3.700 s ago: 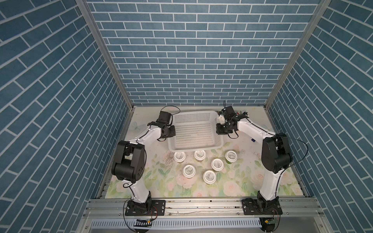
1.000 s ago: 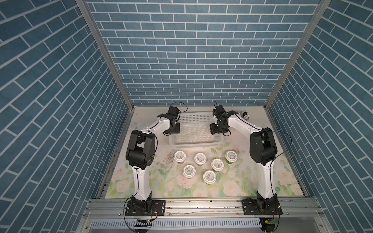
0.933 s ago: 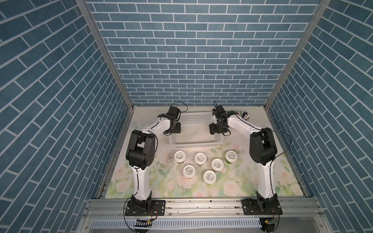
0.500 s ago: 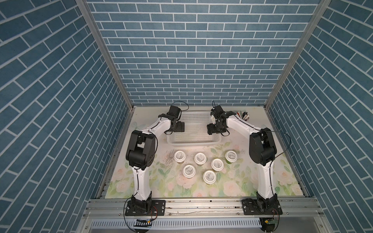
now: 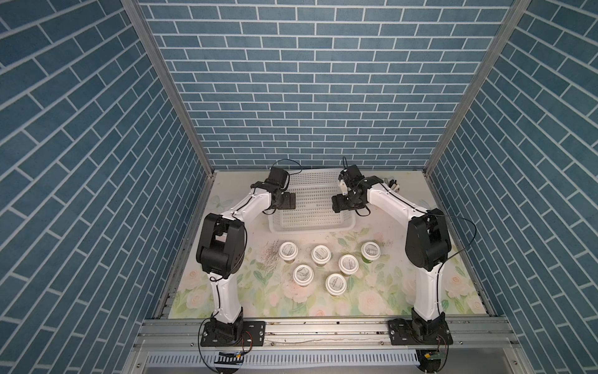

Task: Put the yogurt in the basket
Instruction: Place the basket at the center of the board.

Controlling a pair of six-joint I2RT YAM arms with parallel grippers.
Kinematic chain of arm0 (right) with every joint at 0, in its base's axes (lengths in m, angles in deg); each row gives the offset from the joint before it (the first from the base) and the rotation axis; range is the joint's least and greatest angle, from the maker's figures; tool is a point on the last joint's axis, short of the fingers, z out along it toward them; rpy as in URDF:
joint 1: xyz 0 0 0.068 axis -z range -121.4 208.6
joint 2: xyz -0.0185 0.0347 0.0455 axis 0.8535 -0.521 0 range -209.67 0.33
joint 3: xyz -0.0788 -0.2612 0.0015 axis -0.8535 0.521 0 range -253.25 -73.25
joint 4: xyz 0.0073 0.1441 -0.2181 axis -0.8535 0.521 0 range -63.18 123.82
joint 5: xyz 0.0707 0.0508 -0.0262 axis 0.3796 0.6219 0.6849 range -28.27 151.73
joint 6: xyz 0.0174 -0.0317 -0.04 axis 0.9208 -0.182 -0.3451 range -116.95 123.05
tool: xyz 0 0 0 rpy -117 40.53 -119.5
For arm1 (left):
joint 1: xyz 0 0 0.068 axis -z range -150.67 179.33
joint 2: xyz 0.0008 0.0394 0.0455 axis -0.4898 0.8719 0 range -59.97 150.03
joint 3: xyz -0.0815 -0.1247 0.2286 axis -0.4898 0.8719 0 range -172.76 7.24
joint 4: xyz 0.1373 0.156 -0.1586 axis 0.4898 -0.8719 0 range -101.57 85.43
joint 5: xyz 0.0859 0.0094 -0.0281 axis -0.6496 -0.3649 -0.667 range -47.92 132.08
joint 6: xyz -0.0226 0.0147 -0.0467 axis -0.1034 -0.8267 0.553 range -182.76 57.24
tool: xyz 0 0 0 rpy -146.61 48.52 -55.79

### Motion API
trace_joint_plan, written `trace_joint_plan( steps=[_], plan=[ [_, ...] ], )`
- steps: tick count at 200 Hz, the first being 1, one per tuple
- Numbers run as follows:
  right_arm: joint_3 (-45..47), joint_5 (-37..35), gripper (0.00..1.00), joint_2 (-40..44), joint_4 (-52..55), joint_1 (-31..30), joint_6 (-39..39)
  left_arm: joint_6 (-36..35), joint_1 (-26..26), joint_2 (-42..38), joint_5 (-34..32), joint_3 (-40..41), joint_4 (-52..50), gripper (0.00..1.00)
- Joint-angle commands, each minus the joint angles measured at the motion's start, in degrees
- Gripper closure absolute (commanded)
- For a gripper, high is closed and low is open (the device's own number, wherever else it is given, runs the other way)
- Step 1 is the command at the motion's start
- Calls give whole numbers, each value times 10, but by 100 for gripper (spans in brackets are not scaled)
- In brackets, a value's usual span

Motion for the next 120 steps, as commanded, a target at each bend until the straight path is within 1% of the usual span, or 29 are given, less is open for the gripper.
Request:
trace_joint_plan(
  steps=[1, 46, 120],
  plan=[
    [10, 21, 16, 11, -23, -22, -9, -10, 21, -4, 32, 12, 14, 0],
    [7, 23, 16, -4, -24, -22, -6, -13, 21, 18, 33, 5, 9, 0],
    [27, 21, 16, -12, -36, -22, -2, -14, 21, 37, 31, -2, 17, 0]
  ],
)
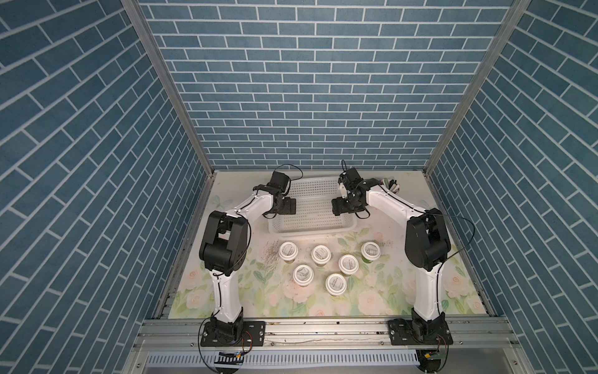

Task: Put the yogurt in the basket
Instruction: Place the basket at the center of the board.

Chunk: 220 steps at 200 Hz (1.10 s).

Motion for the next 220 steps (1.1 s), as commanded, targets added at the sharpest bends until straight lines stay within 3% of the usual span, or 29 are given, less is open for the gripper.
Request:
trace_joint_plan(
  steps=[1, 94, 96, 99, 103, 220],
  plan=[
    [10, 21, 16, -10, -32, -20, -3, -13, 19, 14, 26, -12, 19, 0],
    [40, -16, 12, -4, -46, -20, 10, -12, 19, 13, 20, -19, 27, 0],
    [41, -17, 11, -4, -47, -20, 10, -12, 19, 12, 19, -19, 27, 0],
    [40, -18, 2, -3, -47, -20, 11, -12, 19, 13, 18, -20, 27, 0],
    [39, -19, 0, -3, -46, -20, 11, -12, 19, 13, 17, -21, 27, 0],
    [27, -31, 0, -6, -48, -20, 20, -22, 19, 37, -37, -50, -7, 0]
  ],
)
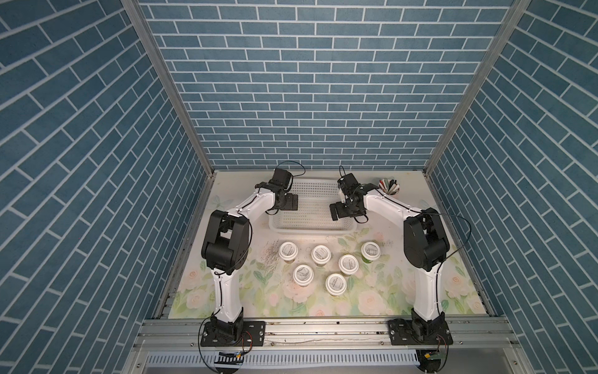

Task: Put the yogurt in the basket
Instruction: Place the basket at the center of the board.

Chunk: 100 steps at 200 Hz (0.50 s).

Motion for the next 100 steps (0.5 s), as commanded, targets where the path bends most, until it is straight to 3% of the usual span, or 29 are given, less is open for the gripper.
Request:
trace_joint_plan(
  steps=[1, 100],
  plan=[
    [-15, 2, 0, -4, -18, -11, 4, -12, 11, 23, -15, -14, -13, 0],
    [-6, -22, 0, 6, -39, -11, 15, -30, 10, 1, 26, 2, 21, 0]
  ],
)
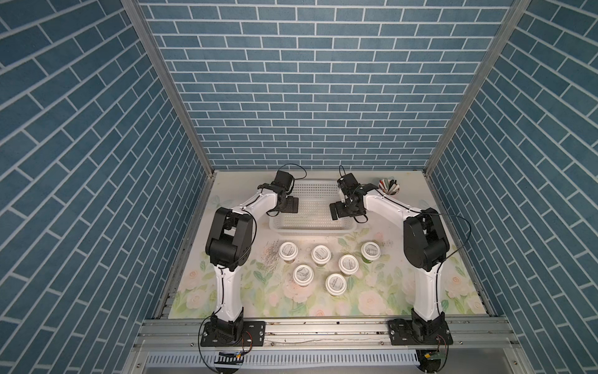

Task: Put the yogurt in the basket
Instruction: Place the basket at the center of the board.

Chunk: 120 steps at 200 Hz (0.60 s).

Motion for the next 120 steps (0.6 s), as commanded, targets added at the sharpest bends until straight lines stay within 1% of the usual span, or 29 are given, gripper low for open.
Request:
trace_joint_plan(
  steps=[1, 42, 79, 120],
  plan=[
    [-6, -9, 0, 6, -34, -10, 10, -17, 9, -22, 23, 4, 19, 0],
    [1, -34, 0, 14, -50, -13, 18, -18, 8, -30, -2, 13, 34, 0],
    [3, -56, 0, 11, -55, -16, 28, -19, 2, -25, 18, 19, 47, 0],
    [-19, -85, 0, -9, -43, -20, 50, -20, -6, 7, -1, -11, 26, 0]
  ],
)
